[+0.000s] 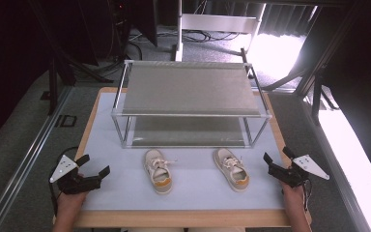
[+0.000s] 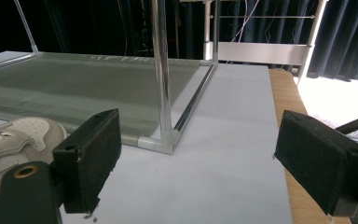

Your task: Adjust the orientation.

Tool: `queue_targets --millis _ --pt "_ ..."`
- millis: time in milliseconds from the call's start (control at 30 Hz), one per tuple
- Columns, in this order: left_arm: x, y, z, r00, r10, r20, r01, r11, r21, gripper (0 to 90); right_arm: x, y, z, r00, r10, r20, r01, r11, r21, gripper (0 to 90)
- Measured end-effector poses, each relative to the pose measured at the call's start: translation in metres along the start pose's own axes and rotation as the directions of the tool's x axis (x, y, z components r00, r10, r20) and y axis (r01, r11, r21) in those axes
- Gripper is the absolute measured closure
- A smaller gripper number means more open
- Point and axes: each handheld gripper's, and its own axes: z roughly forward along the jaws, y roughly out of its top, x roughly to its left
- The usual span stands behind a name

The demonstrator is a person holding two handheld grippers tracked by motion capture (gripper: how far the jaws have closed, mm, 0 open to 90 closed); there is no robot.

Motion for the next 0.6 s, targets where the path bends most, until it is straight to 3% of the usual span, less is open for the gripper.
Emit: queue_targets --millis 33,67,167,267,400,500,600 --pt "0.0 0.002 0.0 0.9997 0.003 0.022 -0.004 0.9994 0.033 1.1 0.0 0.0 0.0 1.0 0.0 0.0 0.0 1.0 0.0 14.0" --pt "-0.001 0.004 0.0 0.9996 0.024 0.017 -0.025 0.9977 0.062 1.3 0.0 0.0 0.0 1.0 0.001 0.0 -0.001 1.0 0.0 14.0" --pt "-0.003 0.01 0.0 0.9968 0.051 0.062 -0.059 0.9883 0.14 1.3 0.0 0.0 0.0 1.0 0.001 0.0 -0.001 1.0 0.0 14.0" --pt "-0.006 0.017 0.0 0.9904 0.11 0.084 -0.127 0.9662 0.225 1.3 0.0 0.0 0.0 1.0 0.002 0.001 -0.002 1.0 0.0 14.0" --pt "-0.011 0.027 -0.001 0.9773 0.176 0.117 -0.205 0.9231 0.325 1.4 0.0 0.0 0.0 1.0 0.002 0.001 -0.002 1.0 -0.001 14.0" --pt "-0.014 0.034 -0.002 0.9665 0.217 0.137 -0.254 0.883 0.395 1.4 0.0 0.0 0.0 1.0 -0.001 0.002 0.001 1.0 0.0 14.0" --pt "-0.017 0.039 -0.001 0.9543 0.257 0.153 -0.299 0.8362 0.46 1.4 0.0 0.0 0.0 1.0 -0.001 0.001 0.001 1.0 0.0 14.0"
